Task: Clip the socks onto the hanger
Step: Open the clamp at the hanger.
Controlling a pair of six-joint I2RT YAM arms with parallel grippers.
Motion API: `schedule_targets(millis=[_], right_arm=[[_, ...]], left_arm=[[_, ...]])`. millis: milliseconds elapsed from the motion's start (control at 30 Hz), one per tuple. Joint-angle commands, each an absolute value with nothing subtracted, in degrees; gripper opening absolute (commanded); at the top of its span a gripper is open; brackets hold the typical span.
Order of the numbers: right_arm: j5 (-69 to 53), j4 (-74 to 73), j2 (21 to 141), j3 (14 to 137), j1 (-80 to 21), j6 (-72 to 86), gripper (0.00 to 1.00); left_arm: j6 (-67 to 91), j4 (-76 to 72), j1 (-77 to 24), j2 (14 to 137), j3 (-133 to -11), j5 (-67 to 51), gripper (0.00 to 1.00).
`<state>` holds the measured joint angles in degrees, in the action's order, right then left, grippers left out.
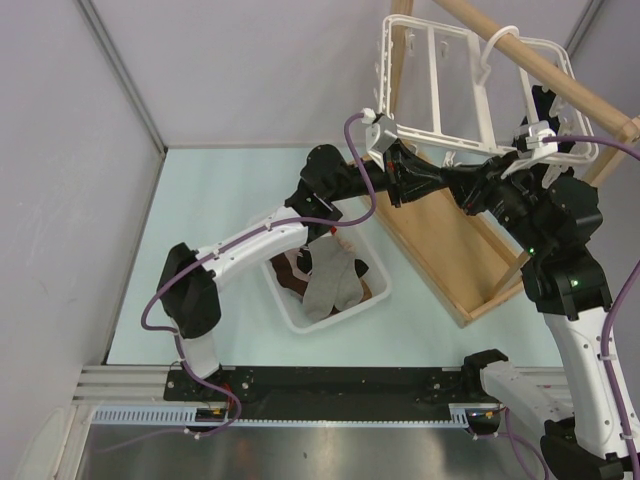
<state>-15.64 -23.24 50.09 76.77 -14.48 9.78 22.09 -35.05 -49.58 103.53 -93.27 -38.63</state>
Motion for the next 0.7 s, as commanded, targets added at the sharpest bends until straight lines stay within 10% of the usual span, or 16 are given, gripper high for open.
schedule_targets(millis=[0,300,667], right_arm=[[-19.7,-24.8,50.3,78.4,-15.0,10.1,0.21],[-9.2,-22.9,47.5,78.4,-14.9,16.8,0.68],[-0.8,-24.3,47.1,78.4,-15.0,24.5,0.54]], left_arm=[[24.2,-38.1,-50.2,102.8,-95.4,-39.7,0.0],[19.5,-33.8,-50.5,101.5,-93.3,-31.9,0.0],[6.2,-26.9,-54.2,99.4,-93.3,-19.7,0.0]])
